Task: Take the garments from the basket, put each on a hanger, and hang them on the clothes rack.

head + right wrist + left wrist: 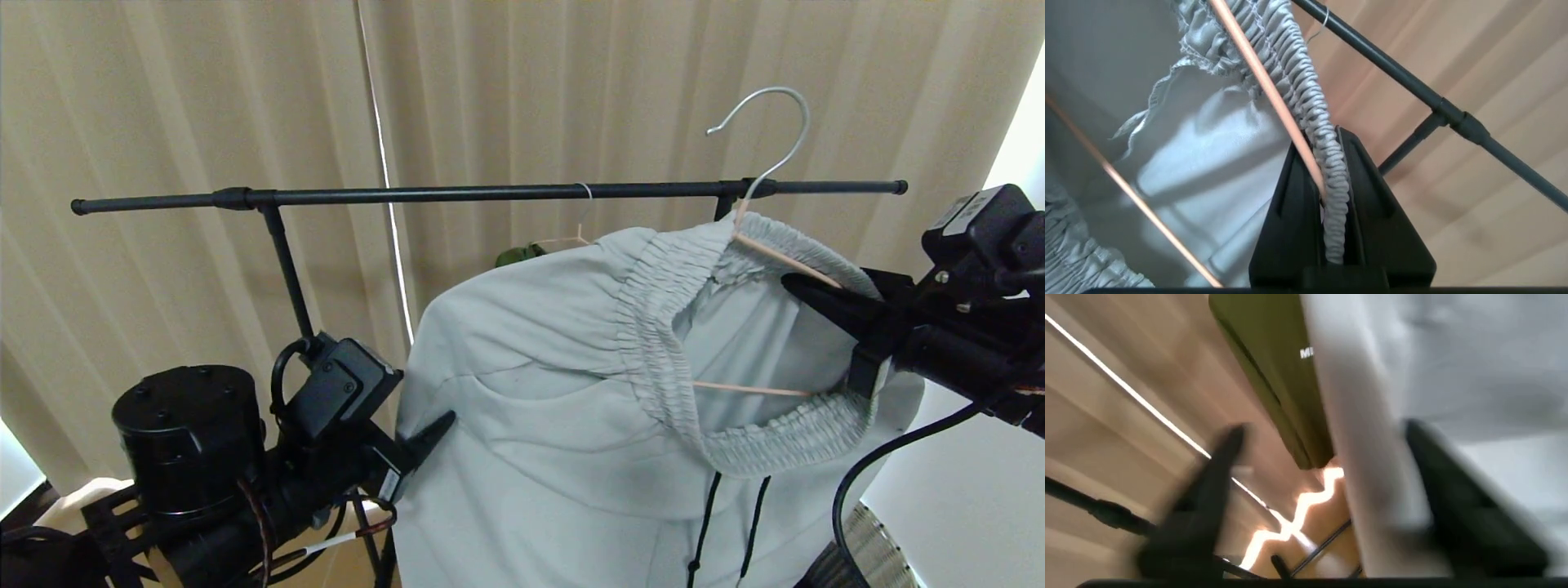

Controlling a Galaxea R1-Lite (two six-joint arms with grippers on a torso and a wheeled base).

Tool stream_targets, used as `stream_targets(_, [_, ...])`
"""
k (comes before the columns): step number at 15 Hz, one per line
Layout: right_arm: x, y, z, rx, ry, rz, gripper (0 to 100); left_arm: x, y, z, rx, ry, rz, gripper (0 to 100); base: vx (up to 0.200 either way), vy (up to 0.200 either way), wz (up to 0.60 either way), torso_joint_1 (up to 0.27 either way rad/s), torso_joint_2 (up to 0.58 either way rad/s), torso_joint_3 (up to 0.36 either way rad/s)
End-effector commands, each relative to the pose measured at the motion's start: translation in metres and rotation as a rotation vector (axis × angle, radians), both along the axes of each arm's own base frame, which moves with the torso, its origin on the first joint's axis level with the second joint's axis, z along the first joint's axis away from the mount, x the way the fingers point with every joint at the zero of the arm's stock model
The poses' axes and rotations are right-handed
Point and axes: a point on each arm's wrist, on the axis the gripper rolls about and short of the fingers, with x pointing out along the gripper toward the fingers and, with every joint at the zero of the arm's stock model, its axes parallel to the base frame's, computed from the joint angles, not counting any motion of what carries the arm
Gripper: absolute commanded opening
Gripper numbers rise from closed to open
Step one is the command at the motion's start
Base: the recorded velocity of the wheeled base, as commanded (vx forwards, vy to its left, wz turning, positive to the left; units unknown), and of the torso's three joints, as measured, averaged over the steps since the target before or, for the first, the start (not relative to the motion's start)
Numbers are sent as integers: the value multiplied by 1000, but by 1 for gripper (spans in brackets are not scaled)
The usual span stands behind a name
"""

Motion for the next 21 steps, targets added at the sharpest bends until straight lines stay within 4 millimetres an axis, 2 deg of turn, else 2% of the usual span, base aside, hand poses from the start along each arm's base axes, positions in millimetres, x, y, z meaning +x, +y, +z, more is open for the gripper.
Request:
stream_targets(1, [-1, 0, 0, 0, -1, -1, 0, -2, 5, -4, 8, 12, 12, 0, 0, 0, 0, 0, 0, 0])
stream_targets(6, [-4, -3, 1, 11, 1, -17, 0, -15, 50, -25, 15, 25, 160, 0, 0, 0, 0, 0, 0, 0])
stream_targets(8, [-5, -4, 1, 11, -1, -18, 0, -22, 61, -31, 14, 26, 195, 0, 0, 0, 0, 0, 0, 0])
stream_targets(11, [-5, -4, 1, 11, 1, -20, 0, -28, 64, -32, 2, 16, 201, 0, 0, 0, 0, 0, 0, 0])
stream_targets(15, [-3, -3, -1, 7, 11, -21, 0, -22, 57, -29, -11, -2, 179, 0, 0, 0, 0, 0, 0, 0])
stream_targets(16, [-3, -3, 0, 7, 9, -24, 0, -20, 54, -26, -18, -13, 170, 100, 0, 0, 0, 0, 0, 0])
stream_targets(18, [-3, -4, -2, 3, 19, -47, 0, -19, 49, -23, -60, -18, 157, 100, 0, 0, 0, 0, 0, 0])
stream_targets(21, [-2, -10, -12, -15, 91, -116, 0, -33, 32, -11, -179, -46, 63, 100, 0, 0, 0, 0, 0, 0])
